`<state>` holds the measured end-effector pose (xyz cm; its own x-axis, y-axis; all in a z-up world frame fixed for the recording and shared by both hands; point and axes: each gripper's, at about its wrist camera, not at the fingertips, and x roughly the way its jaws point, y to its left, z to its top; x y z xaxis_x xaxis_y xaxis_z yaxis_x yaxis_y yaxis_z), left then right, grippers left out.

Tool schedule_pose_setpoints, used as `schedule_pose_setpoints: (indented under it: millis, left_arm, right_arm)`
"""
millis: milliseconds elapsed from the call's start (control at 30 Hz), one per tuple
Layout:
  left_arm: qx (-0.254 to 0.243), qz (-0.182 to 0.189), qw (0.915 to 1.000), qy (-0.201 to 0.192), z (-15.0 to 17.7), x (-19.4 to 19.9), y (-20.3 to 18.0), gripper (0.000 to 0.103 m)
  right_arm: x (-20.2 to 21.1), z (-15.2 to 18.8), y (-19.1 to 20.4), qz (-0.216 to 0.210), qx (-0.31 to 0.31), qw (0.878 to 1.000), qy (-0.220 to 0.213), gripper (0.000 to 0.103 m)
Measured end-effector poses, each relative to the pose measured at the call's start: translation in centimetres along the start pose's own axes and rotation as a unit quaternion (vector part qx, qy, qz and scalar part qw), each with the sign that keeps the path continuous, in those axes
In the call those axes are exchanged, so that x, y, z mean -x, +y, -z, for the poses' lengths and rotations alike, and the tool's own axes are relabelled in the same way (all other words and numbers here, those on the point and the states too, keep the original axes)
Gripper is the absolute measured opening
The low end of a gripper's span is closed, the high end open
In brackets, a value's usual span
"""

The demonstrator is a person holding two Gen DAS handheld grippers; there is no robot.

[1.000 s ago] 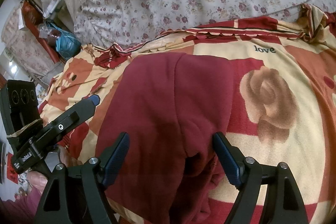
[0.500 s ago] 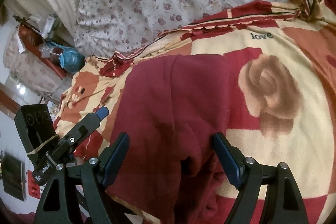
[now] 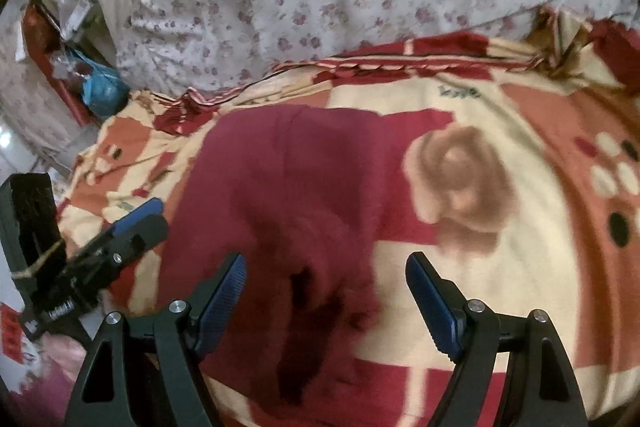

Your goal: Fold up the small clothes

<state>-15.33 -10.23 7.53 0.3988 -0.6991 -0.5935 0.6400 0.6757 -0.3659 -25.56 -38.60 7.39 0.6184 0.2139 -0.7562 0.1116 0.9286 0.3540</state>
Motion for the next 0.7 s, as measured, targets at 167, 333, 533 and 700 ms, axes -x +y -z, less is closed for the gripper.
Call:
schedule_pose_setpoints:
  millis: [167,333,533,700]
  left_arm:
    - [0.062,-0.034,0.9973,0.016,0.3,-0.3,2.5,0.084]
    - [0.085,-0.060,0.9942,0.026,0.6,-0.6,4.0,0.084]
    - [0.056,-0.085,0.9942,0.033,0.7,-1.6,3.4,0.084]
    - [0.029,-0.101,0.9940,0.028,0.7,-2.1,3.0,0.084]
  right_arm:
    - [1.0,0.1,-2.3,0.025,-0.005,1.000,0.006,0.080]
    - [1.9,-0.3,-3.5,0.094,0.007,0.995,-0.013,0.080]
    - [0.5,-1.9,-2.0,0.046,0.006,0.999,-0.018,0.080]
    - [-3.7,-4.1,-0.3,0.034,0.003,0.999,-0.014,0.080]
